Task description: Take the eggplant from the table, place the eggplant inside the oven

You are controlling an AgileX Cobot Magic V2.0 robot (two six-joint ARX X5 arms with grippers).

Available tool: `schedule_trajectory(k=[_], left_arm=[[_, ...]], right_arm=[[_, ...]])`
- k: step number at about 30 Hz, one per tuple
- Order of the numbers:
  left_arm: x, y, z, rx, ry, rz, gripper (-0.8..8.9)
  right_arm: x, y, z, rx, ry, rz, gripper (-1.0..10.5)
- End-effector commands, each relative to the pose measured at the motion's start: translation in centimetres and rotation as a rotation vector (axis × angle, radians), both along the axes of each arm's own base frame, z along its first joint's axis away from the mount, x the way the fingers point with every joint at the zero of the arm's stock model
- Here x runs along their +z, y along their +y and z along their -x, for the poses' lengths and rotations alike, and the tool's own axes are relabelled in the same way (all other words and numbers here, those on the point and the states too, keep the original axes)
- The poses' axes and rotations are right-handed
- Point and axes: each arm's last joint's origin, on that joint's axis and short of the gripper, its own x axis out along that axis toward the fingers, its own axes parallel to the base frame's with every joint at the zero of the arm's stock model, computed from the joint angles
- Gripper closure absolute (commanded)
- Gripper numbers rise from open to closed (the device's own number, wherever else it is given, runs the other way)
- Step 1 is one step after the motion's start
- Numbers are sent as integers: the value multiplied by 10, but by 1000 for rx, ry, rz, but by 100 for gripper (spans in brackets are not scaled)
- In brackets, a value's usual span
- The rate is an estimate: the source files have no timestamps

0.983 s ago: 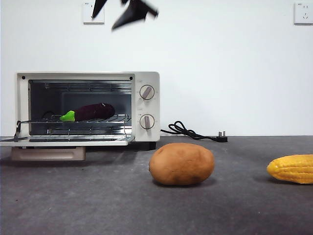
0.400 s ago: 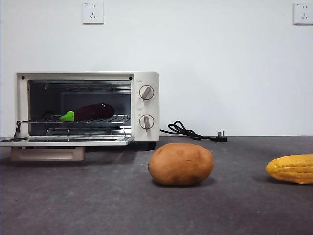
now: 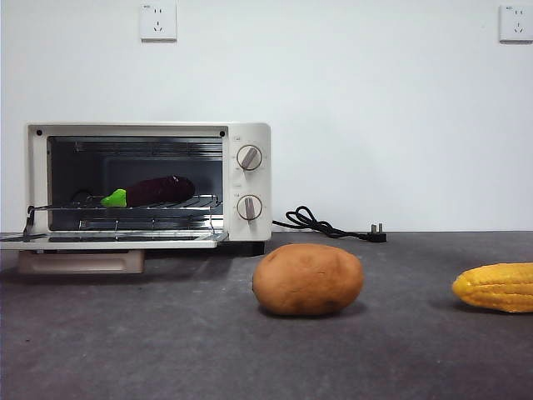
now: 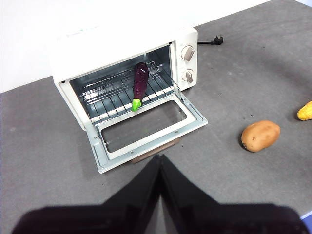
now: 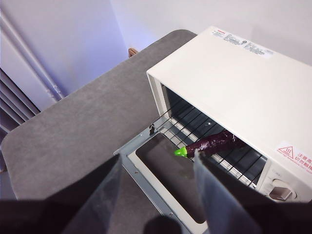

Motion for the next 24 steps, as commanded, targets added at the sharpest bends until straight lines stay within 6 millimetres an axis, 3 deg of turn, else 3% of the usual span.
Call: schedule_trajectory(k=[1,7,15,20,24], left_arm=[[-1,0,-1,-11,-4,-14,819],[-1,0,-1,-49,-5,-18,819],[1,-1,-2,-77,-22,-11,819],[1,-1,-2,-79,-30,-8,819],[2,-1,-3,-79,-33,-6,819]], right_arm=[[5,-6,7,-5,17,-4,695],[28,-22,27,-42,-50,-18,698],[71,-65,94,-144,-176,61,698],[80,-100,140,-174,-194,100,698],[75,-125,169,-161,-173,114,698]])
